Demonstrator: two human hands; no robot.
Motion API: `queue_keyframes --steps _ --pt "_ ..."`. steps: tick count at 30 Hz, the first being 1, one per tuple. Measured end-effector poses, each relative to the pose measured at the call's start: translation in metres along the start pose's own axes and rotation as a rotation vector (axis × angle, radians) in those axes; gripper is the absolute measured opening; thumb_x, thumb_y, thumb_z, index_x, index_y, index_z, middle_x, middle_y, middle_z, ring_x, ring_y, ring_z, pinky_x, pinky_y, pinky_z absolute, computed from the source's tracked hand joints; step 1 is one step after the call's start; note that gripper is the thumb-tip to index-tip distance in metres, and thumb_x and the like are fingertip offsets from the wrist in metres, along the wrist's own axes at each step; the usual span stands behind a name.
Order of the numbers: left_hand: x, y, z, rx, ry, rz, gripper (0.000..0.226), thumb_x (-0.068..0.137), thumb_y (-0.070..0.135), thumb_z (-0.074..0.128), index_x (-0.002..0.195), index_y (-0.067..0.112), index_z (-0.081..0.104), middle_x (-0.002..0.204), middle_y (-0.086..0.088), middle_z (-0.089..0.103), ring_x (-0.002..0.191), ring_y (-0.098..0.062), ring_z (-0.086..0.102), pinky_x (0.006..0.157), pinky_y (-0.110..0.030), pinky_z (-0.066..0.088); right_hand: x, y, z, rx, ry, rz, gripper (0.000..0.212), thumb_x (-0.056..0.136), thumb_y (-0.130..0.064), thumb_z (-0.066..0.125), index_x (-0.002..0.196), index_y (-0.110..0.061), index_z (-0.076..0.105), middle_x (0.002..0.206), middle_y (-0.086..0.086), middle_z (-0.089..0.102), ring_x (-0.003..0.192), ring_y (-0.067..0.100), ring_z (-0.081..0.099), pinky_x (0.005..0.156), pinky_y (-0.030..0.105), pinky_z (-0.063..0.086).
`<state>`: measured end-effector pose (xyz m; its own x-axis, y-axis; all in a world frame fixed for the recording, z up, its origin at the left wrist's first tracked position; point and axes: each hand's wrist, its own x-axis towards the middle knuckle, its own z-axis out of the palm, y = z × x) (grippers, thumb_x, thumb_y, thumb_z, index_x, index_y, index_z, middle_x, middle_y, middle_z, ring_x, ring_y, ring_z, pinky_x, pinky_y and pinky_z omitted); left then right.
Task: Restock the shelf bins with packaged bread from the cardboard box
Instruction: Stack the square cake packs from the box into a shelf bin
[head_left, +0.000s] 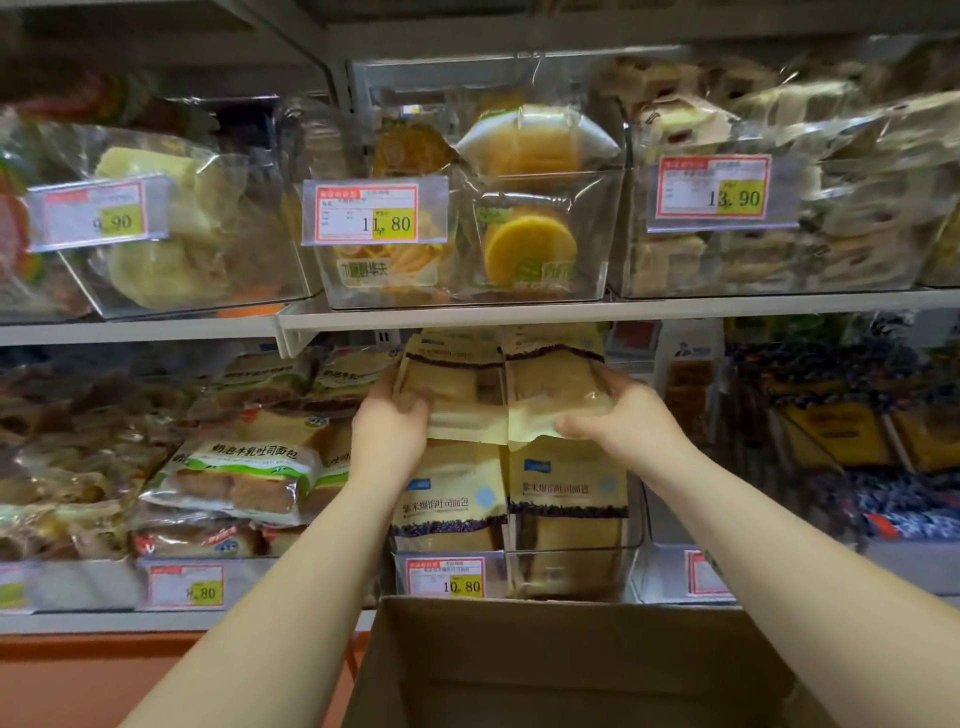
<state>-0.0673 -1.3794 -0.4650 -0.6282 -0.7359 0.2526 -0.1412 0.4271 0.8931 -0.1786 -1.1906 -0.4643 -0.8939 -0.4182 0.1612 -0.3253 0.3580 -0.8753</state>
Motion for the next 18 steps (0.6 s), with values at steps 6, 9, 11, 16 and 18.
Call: queue_keyframes --steps 6,9,11,16,18 --pt "-0.004 -0.012 0.0 0.529 -0.009 0.157 0.044 0.094 0.04 0.047 0.137 0.03 0.048 0.149 -0.007 0.036 0.136 -0.035 0.03 0.109 -0.048 0.027 -0.003 0.008 0.0 -0.511 0.067 -0.11 0.081 0.078 -0.055 0.064 0.147 -0.033 0.028 0.151 0.005 0.03 0.136 0.03 0.03 0.107 0.045 0.036" --pt "-0.008 -0.008 0.002 0.659 -0.037 0.303 0.045 0.094 0.049 0.045 0.136 0.035 0.048 0.157 -0.002 0.019 0.145 -0.029 0.011 0.116 -0.051 0.014 -0.002 -0.004 0.007 -0.641 0.028 -0.316 0.068 0.087 -0.053 0.053 0.147 -0.043 0.023 0.158 -0.003 0.012 0.145 0.026 0.008 0.115 0.048 0.018" --pt "-0.008 -0.007 0.005 0.767 -0.116 0.347 0.05 0.093 0.058 0.038 0.139 0.039 0.042 0.159 0.001 0.012 0.147 -0.025 0.003 0.117 -0.052 0.008 0.001 -0.008 0.012 -0.774 -0.08 -0.354 0.067 0.086 -0.064 0.044 0.146 -0.047 0.019 0.159 -0.009 0.008 0.146 0.023 0.001 0.116 0.05 0.013" --pt "-0.01 -0.015 0.007 0.885 -0.262 0.342 0.057 0.091 0.066 0.029 0.143 0.042 0.032 0.156 0.002 0.024 0.145 -0.027 0.014 0.115 -0.05 0.02 -0.002 -0.002 0.014 -0.892 -0.216 -0.351 0.073 0.077 -0.079 0.04 0.142 -0.045 0.03 0.155 -0.009 0.023 0.142 0.024 0.016 0.11 0.046 0.029" --pt "-0.011 -0.017 0.006 0.905 -0.251 0.356 0.057 0.092 0.065 0.028 0.142 0.041 0.033 0.155 0.001 0.026 0.144 -0.028 0.016 0.115 -0.05 0.021 -0.004 -0.001 0.013 -0.918 -0.217 -0.373 0.074 0.077 -0.079 0.04 0.142 -0.045 0.03 0.154 -0.009 0.025 0.141 0.024 0.018 0.109 0.046 0.029"
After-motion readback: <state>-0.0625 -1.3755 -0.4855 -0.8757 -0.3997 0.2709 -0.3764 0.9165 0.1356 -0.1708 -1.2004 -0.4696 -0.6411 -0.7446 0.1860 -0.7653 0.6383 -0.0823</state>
